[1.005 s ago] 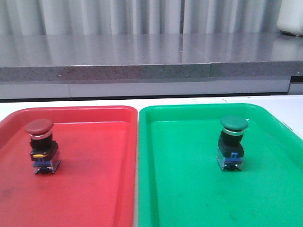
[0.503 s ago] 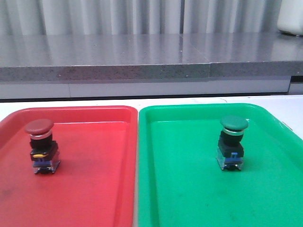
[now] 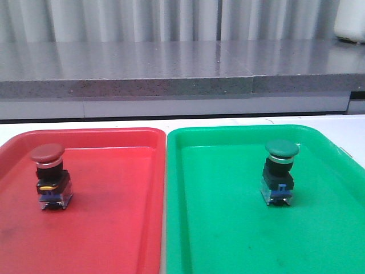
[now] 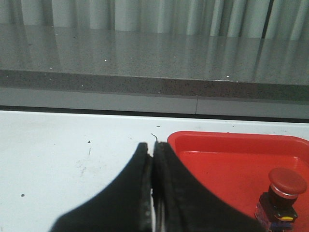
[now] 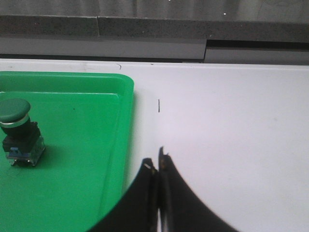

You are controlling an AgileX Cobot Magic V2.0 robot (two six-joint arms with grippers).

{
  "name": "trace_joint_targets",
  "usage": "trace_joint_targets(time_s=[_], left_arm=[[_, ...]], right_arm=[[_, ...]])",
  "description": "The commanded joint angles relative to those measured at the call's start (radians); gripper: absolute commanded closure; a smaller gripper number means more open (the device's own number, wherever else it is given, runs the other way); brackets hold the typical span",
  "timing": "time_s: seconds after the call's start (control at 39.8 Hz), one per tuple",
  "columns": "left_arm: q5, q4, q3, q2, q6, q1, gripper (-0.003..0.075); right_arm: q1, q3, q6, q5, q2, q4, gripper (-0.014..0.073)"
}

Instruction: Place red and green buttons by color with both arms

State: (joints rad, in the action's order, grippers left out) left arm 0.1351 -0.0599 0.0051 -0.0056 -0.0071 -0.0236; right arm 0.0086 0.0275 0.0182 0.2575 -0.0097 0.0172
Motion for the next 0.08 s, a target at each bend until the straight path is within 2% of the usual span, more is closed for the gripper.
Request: trace_joint_targets(time_s=[0.0, 0.05], left_arm=[[-0.09, -0.001, 0.023, -0.015, -0.009, -0.001, 0.074], [-0.09, -0.001, 0.023, -0.015, -0.009, -0.001, 0.074]], right_arm=[[-0.006, -0.007, -0.007, -0.077, -0.016, -0.003, 0.0718], [-0.006, -0.007, -0.007, -0.077, -0.016, -0.003, 0.0718]])
